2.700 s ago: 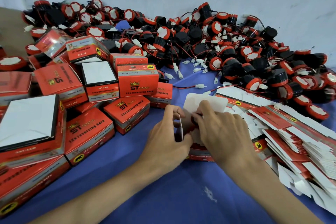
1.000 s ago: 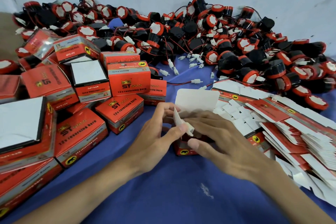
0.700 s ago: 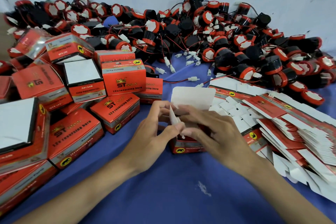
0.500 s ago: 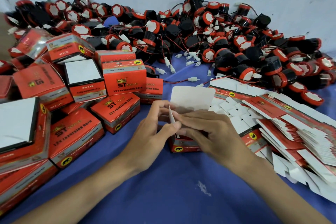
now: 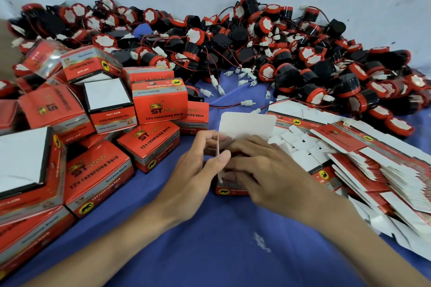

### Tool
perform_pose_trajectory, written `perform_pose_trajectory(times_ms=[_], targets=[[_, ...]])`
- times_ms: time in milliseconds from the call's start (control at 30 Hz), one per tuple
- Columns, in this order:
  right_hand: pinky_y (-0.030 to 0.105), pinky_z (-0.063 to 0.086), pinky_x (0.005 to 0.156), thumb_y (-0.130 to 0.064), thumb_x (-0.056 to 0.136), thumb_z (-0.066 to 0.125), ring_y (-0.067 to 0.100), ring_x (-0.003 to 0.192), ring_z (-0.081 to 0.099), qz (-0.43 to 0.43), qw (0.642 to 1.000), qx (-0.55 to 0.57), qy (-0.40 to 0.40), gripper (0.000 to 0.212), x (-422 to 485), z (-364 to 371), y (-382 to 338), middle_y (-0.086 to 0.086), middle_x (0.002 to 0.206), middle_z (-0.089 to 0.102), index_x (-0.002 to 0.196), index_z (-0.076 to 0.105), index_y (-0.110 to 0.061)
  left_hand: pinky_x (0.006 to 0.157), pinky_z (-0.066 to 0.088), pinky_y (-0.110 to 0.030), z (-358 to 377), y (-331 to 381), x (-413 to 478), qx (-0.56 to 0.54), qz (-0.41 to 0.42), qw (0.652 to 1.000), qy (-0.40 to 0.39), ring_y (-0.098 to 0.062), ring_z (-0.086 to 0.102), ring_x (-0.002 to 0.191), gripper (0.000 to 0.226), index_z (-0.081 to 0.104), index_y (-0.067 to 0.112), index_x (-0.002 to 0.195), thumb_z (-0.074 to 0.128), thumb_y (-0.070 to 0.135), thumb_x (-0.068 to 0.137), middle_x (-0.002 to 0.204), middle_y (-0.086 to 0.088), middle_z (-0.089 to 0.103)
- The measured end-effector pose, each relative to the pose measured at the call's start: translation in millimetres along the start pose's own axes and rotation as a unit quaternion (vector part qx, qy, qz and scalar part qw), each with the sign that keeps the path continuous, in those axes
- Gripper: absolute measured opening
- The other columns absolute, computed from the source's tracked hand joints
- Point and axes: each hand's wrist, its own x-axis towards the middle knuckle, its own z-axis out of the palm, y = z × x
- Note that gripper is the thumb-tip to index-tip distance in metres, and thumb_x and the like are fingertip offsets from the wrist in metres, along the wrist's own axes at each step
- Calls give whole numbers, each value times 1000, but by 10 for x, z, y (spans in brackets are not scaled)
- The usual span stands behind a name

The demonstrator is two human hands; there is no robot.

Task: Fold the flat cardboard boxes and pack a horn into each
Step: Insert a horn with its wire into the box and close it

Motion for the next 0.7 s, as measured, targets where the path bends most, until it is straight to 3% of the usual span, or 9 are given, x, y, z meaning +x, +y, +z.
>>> perform_pose_trajectory(times_ms=[167,267,333,400,467,533,567,633,700], targets=[[34,42,91,-21,90,49,11,120,38,35,997,-21,-59,28,140,-151,-59,-9,115,52,105,69,-33,77,48,-24,43,-43,139,20,-35,998,50,-13,60,94,20,56,21,101,41,34,98,90,5,63],[31,42,72,-24,85,56,15,113,46,50,992,-92,-70,9,278,-186,-165,-9,103,52,82,64,-27,72,45,-24,87,-33,127,49,-10,996,79,-12,57,82,26,53,19,98,35,38,97,82,0,60],[32,41,67,-23,84,56,20,102,51,29,990,-114,-74,16,296,-196,-184,-7,89,48,70,49,-24,69,44,-13,110,-4,80,18,10,997,78,0,57,79,17,46,28,103,41,40,91,86,8,61],[35,43,67,-15,86,53,21,86,54,-35,993,-67,-91,20,215,-220,-119,-4,80,52,67,53,-16,75,47,-14,110,-19,98,-46,9,996,73,0,60,90,28,35,34,112,48,35,87,107,3,59],[30,46,69,-6,89,55,14,78,59,-50,996,62,31,21,51,-260,9,1,83,68,75,70,-7,78,49,-17,93,-24,142,-81,-26,995,55,-3,63,95,42,29,42,118,56,37,87,116,-3,58],[27,53,76,-3,86,54,14,88,65,30,940,169,296,20,-188,-254,188,-3,93,70,88,73,-9,78,51,-18,84,-27,187,-83,-62,994,41,-1,64,97,50,31,43,124,65,31,89,117,3,63],[28,55,76,-4,86,52,17,90,66,80,902,197,375,19,-292,-220,259,-5,94,68,89,70,-11,81,51,-20,86,-57,186,-51,-70,996,38,0,64,99,53,36,40,128,67,23,88,115,7,65],[29,57,74,-9,86,50,15,86,68,136,877,259,381,19,-432,-104,344,-9,88,69,85,69,-14,93,50,-28,92,-63,212,48,-65,996,40,-1,62,105,45,51,27,128,66,13,88,113,11,67],[27,55,76,-7,84,52,7,89,68,110,913,267,287,22,-442,29,305,-12,89,72,85,73,-16,94,49,-29,111,-56,226,81,-53,994,48,-1,62,103,31,62,22,117,65,10,89,110,12,69]])
